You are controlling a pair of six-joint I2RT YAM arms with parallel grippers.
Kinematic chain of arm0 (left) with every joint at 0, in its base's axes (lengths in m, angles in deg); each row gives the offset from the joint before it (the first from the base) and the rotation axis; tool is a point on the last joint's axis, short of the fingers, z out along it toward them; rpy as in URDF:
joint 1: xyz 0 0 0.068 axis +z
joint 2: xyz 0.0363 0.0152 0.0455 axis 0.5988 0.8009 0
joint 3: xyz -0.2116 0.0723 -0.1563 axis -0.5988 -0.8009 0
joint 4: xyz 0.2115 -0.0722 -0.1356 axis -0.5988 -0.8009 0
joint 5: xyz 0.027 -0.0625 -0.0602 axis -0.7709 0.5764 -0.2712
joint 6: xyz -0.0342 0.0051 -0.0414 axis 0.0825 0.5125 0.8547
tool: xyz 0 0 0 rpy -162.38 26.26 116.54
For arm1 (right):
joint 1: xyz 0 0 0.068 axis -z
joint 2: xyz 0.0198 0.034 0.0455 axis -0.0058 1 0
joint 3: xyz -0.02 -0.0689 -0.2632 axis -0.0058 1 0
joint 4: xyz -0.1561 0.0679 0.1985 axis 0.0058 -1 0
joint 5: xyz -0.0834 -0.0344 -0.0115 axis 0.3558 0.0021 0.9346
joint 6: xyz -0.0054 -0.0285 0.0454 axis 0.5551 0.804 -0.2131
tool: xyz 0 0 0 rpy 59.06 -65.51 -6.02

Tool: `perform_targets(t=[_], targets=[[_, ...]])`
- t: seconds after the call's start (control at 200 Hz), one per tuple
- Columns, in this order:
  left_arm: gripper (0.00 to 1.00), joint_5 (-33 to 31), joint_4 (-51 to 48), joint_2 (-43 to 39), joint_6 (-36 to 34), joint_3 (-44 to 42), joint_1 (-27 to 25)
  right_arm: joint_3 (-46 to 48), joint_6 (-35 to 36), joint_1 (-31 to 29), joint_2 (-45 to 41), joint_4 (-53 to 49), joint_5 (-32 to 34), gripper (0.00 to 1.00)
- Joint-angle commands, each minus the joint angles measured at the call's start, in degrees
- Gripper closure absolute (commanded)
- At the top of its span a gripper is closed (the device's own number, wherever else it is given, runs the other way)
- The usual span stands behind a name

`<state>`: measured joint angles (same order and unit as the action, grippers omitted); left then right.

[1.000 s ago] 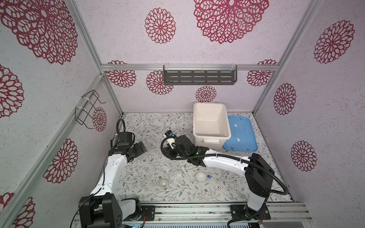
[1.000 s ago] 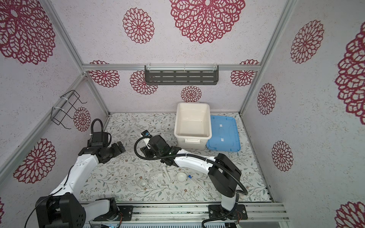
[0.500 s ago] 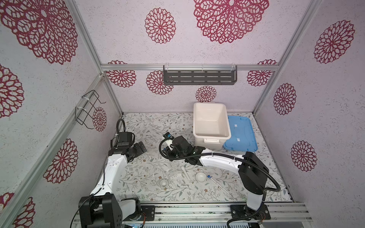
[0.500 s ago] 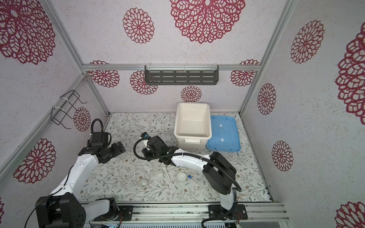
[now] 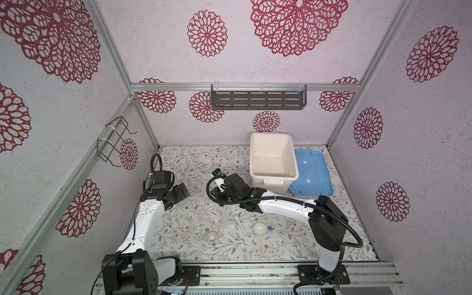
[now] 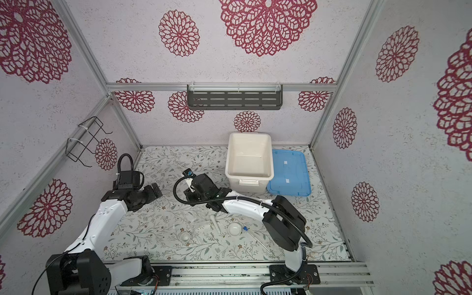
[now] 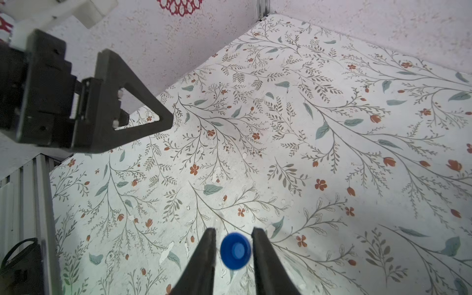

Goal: Organize the chemistry lab equipment

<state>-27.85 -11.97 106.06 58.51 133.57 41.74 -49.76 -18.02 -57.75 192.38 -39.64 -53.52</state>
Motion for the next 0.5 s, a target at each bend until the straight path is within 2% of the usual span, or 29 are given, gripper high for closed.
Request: perform_targets(t=[0.0,0.495], targets=[[0.03,0.4,0.3,-0.1,0.0,0.4,-0.2,0.7,-0.1,0.2,-2.2,2.4,-0.9,0.7],[0.03,0.2,0.3,-0.4,0.2,0.3,-0.3,5.4,-1.0,0.2,-10.2,3.7,2.2,0.51]])
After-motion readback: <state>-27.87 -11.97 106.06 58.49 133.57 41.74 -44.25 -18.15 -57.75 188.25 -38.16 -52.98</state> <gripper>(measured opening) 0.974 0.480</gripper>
